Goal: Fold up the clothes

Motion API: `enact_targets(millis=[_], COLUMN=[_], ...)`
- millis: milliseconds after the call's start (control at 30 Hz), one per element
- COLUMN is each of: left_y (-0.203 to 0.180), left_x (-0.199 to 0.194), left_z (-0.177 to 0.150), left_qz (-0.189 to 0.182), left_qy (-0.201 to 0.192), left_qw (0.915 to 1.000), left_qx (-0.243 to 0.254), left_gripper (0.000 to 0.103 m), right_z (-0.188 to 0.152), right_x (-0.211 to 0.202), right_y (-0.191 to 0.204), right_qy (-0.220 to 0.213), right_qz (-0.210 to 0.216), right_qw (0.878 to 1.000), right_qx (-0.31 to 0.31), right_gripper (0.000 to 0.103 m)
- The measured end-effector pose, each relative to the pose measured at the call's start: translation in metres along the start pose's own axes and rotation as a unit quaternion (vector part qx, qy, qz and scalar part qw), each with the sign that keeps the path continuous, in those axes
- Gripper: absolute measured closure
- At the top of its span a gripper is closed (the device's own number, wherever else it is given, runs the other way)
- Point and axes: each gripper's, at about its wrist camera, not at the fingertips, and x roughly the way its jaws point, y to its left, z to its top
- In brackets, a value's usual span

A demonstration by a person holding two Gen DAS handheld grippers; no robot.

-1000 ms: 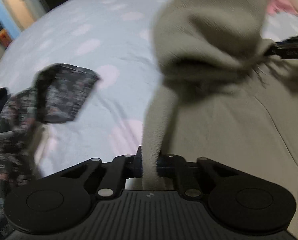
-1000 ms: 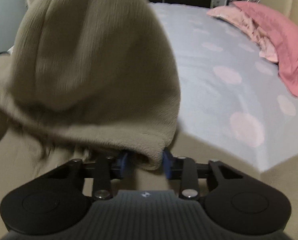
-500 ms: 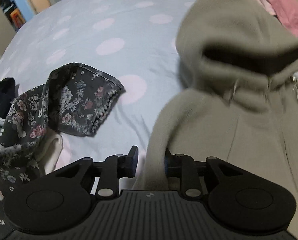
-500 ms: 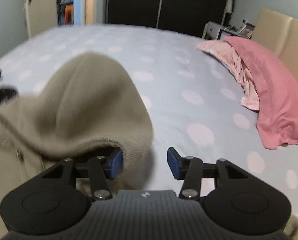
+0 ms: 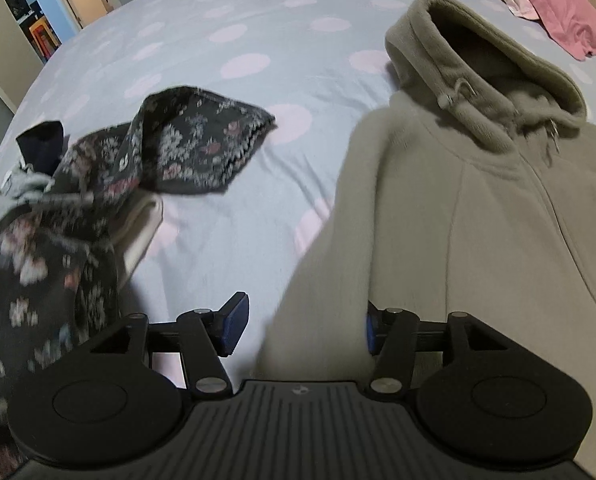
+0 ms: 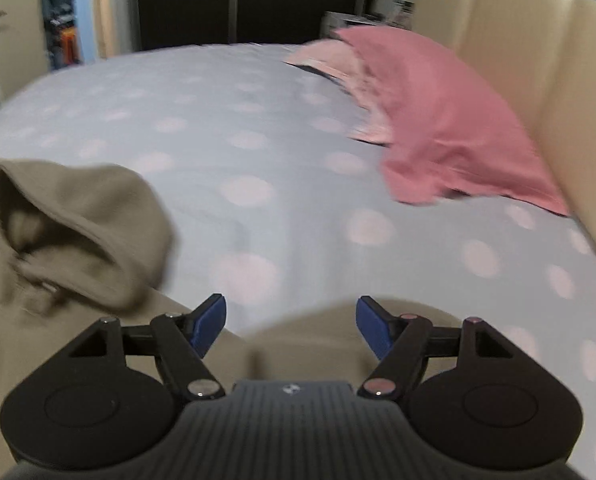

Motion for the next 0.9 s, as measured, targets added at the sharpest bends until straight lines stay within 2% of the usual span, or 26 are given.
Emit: enact_targets(millis=[167, 333, 367, 467, 500, 533, 567, 600, 633, 667, 700, 900], left_y=[-0.001, -0.004, -0.005, -0.009, -0.009, -0.008, -0.008, -0.008, -0.007, -0.007, -0.008, -0.003], left_x=[-0.002, -0.003, -0.004, -0.007, -0.009, -0.01, -0.011, -0.013, -0.014, -0.015, -0.016, -0.035], left_z=[-0.02, -0.026, -0.026, -0.026, -0.027, -0.027, -0.028, -0.029, -0.029, -0.029, -0.029, -0.022], left_qz=[-0.002, 0.005, 0.009, 0.018, 0.02, 0.013, 0.006, -0.001, -0.008, -0.001, 0.004, 0.025], left_qy=[0.005, 0.01, 0.011, 0.013, 0.013, 0.013, 0.012, 0.01, 0.009, 0.006, 0.003, -0.039], left_qw=[0.9999, 0.9991, 0.9991, 0.9988, 0.9986, 0.9984, 0.9983, 0.9981, 0.9979, 0.9981, 0.9983, 0.9964], left_qx=[-0.014, -0.041, -0.041, -0.044, -0.048, -0.053, -0.057, -0.061, -0.064, -0.061, -0.058, -0.071], left_gripper=[0.05, 0.05, 0.05, 0.052, 0.057, 0.063, 0.077, 0.084, 0.086, 0.093, 0.096, 0.098], right_z=[-0.033, -0.077, -0.086, -0.103, -0.107, -0.107, -0.107, -0.104, -0.1, -0.096, -0.091, -0.055], right_x=[0.004, 0.017, 0.02, 0.022, 0.021, 0.018, 0.015, 0.01, 0.001, -0.008, -0.017, -0.084], right_y=[-0.058, -0.082, -0.083, -0.072, -0.069, -0.068, -0.068, -0.07, -0.075, -0.08, -0.086, -0.146], right_qy=[0.033, 0.105, 0.114, 0.123, 0.123, 0.125, 0.127, 0.127, 0.121, 0.115, 0.109, 0.051], right_qz=[-0.055, -0.052, -0.054, -0.058, -0.064, -0.076, -0.09, -0.101, -0.108, -0.116, -0.13, -0.227], right_qw=[0.995, 0.975, 0.972, 0.975, 0.976, 0.977, 0.977, 0.976, 0.975, 0.975, 0.974, 0.958], right_qx=[0.083, 0.186, 0.196, 0.177, 0.166, 0.157, 0.148, 0.148, 0.151, 0.152, 0.15, 0.165], right_gripper=[0.027, 0.024, 0.023, 0.024, 0.039, 0.063, 0.074, 0.087, 0.089, 0.089, 0.09, 0.092])
